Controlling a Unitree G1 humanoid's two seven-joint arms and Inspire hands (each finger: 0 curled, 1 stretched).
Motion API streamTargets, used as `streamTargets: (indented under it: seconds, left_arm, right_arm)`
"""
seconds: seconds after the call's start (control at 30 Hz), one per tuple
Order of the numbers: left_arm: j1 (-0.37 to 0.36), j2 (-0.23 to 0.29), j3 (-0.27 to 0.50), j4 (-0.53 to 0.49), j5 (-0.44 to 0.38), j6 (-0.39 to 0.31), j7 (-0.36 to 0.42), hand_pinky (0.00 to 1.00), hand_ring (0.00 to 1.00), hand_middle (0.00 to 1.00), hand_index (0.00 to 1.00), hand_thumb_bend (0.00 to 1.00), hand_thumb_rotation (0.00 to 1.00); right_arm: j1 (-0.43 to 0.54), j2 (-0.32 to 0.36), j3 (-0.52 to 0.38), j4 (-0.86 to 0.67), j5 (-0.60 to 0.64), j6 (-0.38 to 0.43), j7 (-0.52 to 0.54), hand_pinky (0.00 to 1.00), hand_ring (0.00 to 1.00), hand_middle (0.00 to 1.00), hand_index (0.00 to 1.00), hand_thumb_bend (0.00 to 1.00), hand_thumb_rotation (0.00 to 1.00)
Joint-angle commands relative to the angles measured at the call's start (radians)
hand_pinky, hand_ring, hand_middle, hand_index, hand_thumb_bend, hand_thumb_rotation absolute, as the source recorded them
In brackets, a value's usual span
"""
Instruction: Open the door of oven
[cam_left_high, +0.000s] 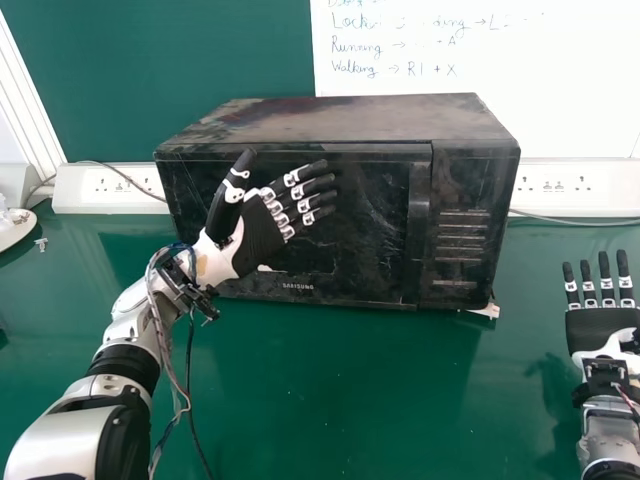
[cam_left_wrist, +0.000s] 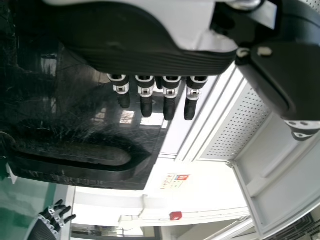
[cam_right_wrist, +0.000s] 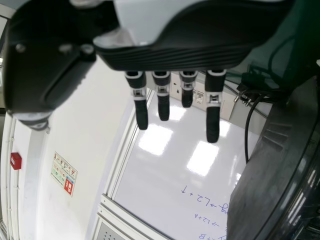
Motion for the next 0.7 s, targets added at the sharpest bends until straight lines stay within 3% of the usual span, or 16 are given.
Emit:
streamTargets:
  seconds: [0.0,0.17,0.5,0.67]
  left_arm:
    - [-0.012,-0.008,-0.013,-0.003,0.006,0.007,0.012,0.64,0.88,0.95,0.87,0.89,0.9]
    - [-0.006,-0.018,-0.031,-0.014,0.036,-0.011,0.07,0.64,0.85,0.94,0.86,0.91,0.89]
    - [-0.01,-0.038,-0.051,-0.011,0.05,-0.014,0.105,0.65,0.84,0.92,0.87,0.9,0.91]
    - [-0.027,-0.053,-0.039,-0.011,0.037,0.01,0.122,0.6,0.87,0.94,0.87,0.89,0.9]
  right_arm:
    - [-0.008,-0.003,-0.002,0.005,-0.001,-0.005,-0.004,0.98,1.0,1.0,0.97,1.0,0.89]
    - [-0.007,-0.004,0.002,0.006,-0.005,-0.008,-0.001,0.98,1.0,1.0,0.98,1.0,0.89]
    - [-0.008,-0.003,0.0,0.005,-0.001,-0.004,0.002,1.0,1.0,1.0,0.97,1.0,0.88]
    - [-0.007,-0.003,0.0,0.008,-0.003,-0.008,0.003,0.99,1.0,1.0,0.96,1.0,0.89]
